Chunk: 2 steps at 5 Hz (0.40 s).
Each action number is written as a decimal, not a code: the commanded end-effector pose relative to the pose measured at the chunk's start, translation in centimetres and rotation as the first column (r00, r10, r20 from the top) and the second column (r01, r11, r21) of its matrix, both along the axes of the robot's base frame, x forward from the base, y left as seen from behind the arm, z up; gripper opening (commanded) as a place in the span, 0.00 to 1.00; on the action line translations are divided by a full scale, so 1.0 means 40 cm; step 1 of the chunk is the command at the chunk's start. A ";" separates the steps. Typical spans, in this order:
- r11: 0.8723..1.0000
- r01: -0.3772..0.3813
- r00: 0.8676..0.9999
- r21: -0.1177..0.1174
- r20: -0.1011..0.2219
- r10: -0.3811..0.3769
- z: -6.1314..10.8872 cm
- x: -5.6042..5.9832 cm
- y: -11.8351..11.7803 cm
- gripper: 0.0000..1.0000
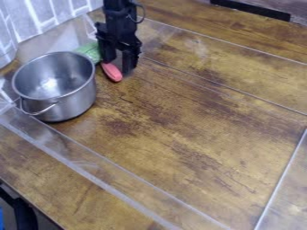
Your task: Move the pink spoon to the right side of the table
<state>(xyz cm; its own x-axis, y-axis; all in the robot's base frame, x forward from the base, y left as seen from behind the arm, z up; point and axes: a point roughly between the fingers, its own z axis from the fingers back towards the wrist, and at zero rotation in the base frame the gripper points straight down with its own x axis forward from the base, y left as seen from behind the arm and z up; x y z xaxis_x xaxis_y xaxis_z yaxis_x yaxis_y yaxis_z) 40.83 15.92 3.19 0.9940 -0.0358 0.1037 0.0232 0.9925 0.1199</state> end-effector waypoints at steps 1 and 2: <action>1.000 -0.028 1.000 0.001 0.007 0.028 0.013 0.005 -0.008 0.00; 0.998 -0.058 0.998 0.002 0.006 0.058 0.028 0.004 -0.007 0.00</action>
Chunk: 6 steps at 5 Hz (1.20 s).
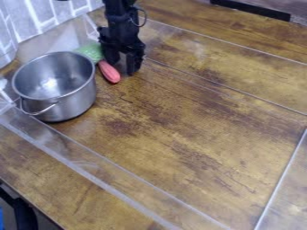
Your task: Move the pink spoon to the right side of the table
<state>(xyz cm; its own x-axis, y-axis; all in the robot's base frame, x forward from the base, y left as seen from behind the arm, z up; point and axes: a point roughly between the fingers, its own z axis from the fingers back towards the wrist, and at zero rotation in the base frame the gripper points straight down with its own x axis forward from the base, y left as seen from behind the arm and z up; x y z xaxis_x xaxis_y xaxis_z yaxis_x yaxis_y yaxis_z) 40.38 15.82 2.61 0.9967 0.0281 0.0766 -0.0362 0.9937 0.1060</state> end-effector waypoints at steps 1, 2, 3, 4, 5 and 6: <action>0.996 0.088 0.996 0.018 0.032 -0.089 0.062 0.018 0.013 0.00; 0.985 0.172 0.985 0.019 0.032 -0.172 0.082 0.023 0.030 0.00; 0.978 0.206 0.978 0.019 0.031 -0.206 0.093 0.021 0.026 0.00; 0.971 0.239 0.970 0.019 0.031 -0.239 0.101 0.020 0.021 0.00; 0.982 0.186 0.982 0.019 0.031 -0.186 0.095 0.010 0.025 0.00; 0.991 0.132 0.991 0.019 0.031 -0.133 0.090 0.000 0.030 0.00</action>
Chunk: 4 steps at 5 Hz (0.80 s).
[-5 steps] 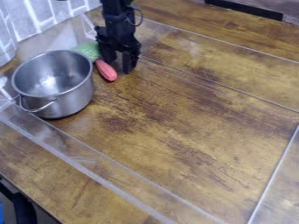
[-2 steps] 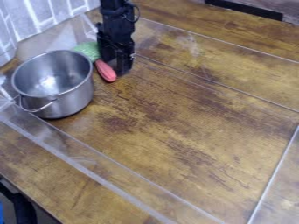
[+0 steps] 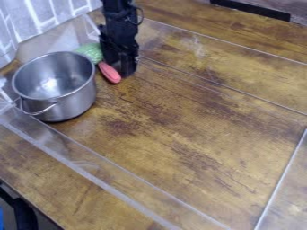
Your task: Move the pink spoon to the right side of the table
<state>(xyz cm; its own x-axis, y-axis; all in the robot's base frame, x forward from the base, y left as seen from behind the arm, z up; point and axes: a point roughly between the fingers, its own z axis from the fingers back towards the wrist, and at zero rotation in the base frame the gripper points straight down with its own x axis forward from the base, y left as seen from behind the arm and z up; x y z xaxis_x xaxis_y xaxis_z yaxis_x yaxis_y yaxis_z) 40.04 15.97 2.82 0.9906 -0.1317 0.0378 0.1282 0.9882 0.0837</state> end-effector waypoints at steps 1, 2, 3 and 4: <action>0.999 -0.014 0.997 0.031 0.074 0.011 0.102 -0.007 0.020 0.00; 0.999 0.003 0.997 0.032 0.073 -0.006 0.121 -0.023 0.015 0.00; 0.999 -0.002 0.997 0.034 0.071 -0.001 0.132 -0.022 0.018 0.00; 0.999 0.004 0.998 0.035 0.069 -0.006 0.147 -0.015 -0.004 0.00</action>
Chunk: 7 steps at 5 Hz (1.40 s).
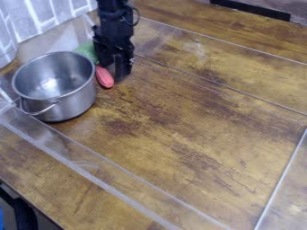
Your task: Move the pink spoon to the right side of the table
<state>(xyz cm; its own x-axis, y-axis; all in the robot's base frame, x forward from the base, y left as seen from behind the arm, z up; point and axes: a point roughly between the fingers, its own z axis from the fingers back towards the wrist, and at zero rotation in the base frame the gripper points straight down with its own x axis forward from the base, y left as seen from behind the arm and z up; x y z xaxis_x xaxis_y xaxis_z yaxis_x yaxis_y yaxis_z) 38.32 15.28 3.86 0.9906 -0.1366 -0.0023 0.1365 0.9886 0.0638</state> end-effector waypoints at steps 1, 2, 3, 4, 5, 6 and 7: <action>0.999 0.003 0.994 0.050 0.110 -0.008 0.136 0.036 -0.009 0.00; 0.998 0.028 0.994 0.051 0.108 -0.033 0.147 0.040 0.008 0.00; 0.997 0.052 0.993 0.050 0.105 -0.057 0.154 0.045 0.027 0.00; 0.997 0.061 0.993 0.047 0.098 -0.065 0.134 0.042 0.040 0.00; 0.997 0.071 0.994 0.039 0.084 -0.074 0.105 0.038 0.052 0.00; 0.998 0.046 0.996 0.035 0.076 -0.049 0.084 0.017 0.064 0.00; 0.999 0.021 0.997 0.032 0.067 -0.023 0.062 -0.003 0.076 0.00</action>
<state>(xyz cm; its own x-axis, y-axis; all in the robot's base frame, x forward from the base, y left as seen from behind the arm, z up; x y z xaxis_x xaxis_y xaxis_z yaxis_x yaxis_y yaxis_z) 38.27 16.92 4.15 0.9826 -0.1852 0.0125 0.1839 0.9806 0.0684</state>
